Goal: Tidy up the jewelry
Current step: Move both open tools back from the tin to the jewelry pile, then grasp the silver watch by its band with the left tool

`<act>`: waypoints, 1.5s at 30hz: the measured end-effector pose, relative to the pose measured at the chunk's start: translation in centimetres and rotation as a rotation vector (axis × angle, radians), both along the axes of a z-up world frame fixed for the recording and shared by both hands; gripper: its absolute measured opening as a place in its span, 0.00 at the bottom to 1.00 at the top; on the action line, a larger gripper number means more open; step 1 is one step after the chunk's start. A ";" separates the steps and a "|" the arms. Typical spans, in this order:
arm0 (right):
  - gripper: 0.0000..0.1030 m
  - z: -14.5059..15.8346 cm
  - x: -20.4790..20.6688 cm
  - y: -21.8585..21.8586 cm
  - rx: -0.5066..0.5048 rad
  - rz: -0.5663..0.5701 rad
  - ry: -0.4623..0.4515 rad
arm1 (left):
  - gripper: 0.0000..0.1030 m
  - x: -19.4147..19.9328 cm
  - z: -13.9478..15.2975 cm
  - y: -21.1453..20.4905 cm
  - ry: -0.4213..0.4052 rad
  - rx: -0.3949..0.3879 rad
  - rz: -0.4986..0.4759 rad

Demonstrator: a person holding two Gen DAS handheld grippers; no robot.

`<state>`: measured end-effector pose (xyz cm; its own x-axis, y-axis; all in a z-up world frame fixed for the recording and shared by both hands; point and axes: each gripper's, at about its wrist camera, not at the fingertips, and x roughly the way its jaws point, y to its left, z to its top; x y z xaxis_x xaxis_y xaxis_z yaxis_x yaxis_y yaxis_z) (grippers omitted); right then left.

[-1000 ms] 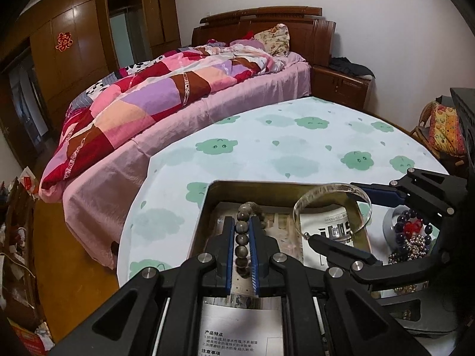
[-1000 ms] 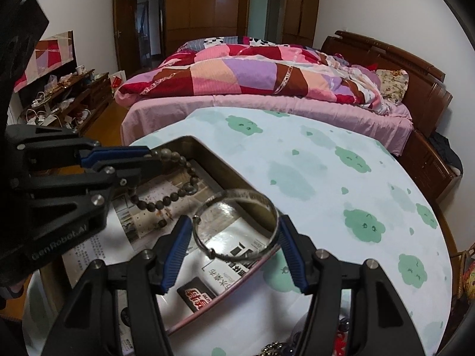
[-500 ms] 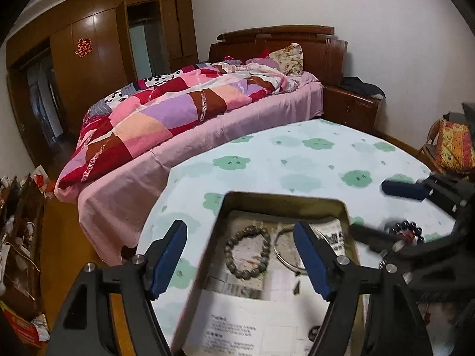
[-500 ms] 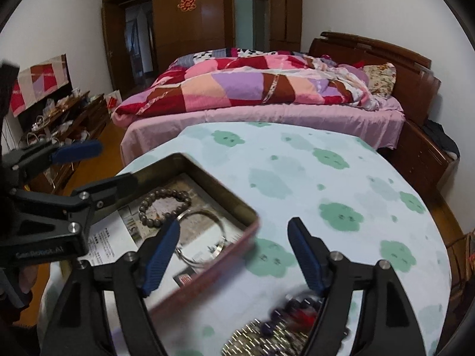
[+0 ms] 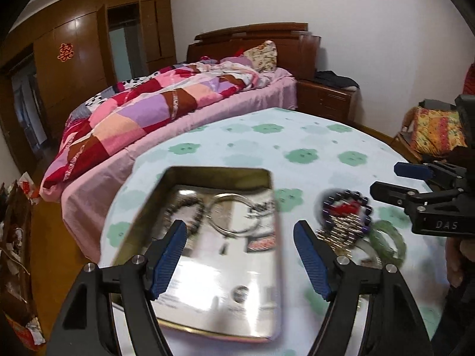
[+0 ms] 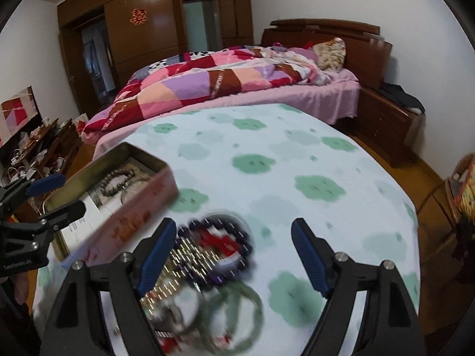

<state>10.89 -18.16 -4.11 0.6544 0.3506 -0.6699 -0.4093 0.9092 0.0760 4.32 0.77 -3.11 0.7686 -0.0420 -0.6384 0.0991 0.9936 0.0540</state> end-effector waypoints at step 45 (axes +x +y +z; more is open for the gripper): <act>0.79 -4.1 -6.4 -5.3 -0.028 -0.070 0.024 | 0.08 -2.3 -5.0 -8.9 0.193 -0.073 -0.287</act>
<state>4.51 -23.42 -8.21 0.6605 0.2852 -0.6946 -0.3432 0.9374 0.0587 2.05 -8.15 -8.07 0.5842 -0.2895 -0.7583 0.3759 0.9245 -0.0633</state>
